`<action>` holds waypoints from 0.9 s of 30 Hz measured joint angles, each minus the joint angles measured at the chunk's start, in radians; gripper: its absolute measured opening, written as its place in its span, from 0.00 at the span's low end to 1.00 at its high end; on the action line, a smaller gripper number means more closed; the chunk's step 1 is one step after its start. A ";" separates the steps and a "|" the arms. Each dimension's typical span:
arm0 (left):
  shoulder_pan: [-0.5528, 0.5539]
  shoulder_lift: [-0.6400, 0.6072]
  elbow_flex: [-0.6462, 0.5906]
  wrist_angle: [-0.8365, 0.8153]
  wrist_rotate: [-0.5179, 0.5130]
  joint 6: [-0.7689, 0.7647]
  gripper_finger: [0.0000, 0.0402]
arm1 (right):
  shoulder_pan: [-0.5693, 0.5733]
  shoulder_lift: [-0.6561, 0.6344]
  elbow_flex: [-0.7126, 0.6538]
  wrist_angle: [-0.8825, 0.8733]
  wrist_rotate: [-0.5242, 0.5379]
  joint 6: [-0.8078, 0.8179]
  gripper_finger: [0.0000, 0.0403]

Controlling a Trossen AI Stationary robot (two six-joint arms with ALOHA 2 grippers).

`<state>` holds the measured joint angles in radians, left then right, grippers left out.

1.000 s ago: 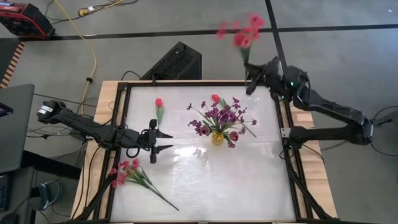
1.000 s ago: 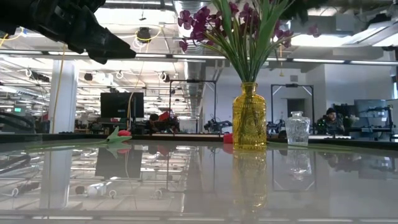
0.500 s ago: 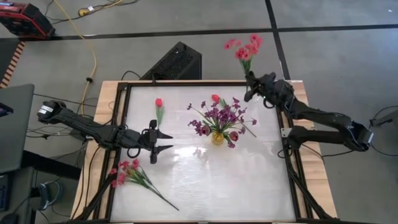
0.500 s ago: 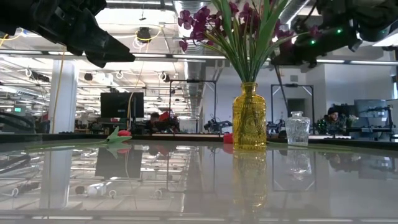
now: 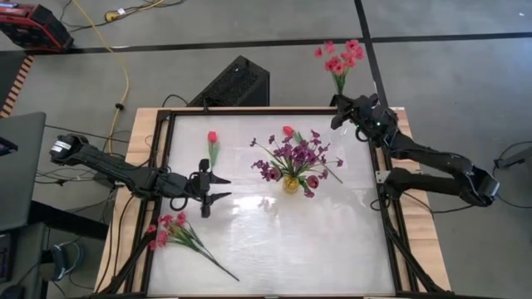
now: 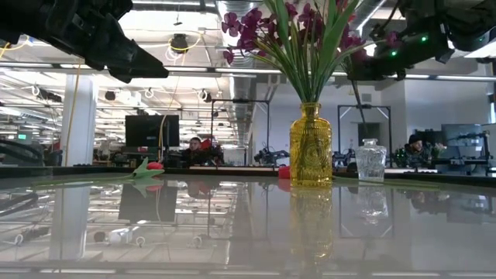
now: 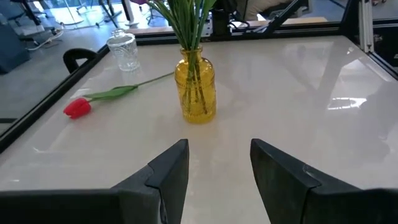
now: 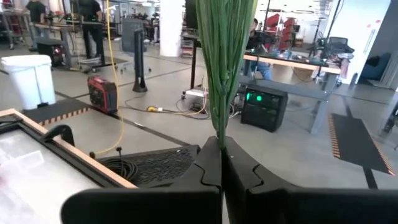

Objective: Sort flowers into vase by color
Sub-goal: Put the right pink flowers into the transparent vase

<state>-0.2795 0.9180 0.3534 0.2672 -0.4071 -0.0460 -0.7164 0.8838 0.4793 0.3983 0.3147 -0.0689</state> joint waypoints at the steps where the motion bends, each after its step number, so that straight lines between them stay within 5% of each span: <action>1: 0.000 0.000 0.000 0.000 -0.001 0.000 0.40 | -0.003 0.002 0.000 -0.001 0.000 0.000 0.05; 17: 0.000 0.000 0.000 -0.019 0.000 -0.013 0.40 | -0.059 0.007 -0.156 0.178 -0.001 0.042 0.06; 27: 0.000 0.000 0.000 -0.023 0.000 -0.032 0.40 | -0.044 0.005 -0.161 0.052 -0.027 0.069 0.24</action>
<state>-0.2794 0.9180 0.3534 0.2440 -0.4072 -0.0783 -0.7601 0.8886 0.3182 0.4505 0.2874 0.0006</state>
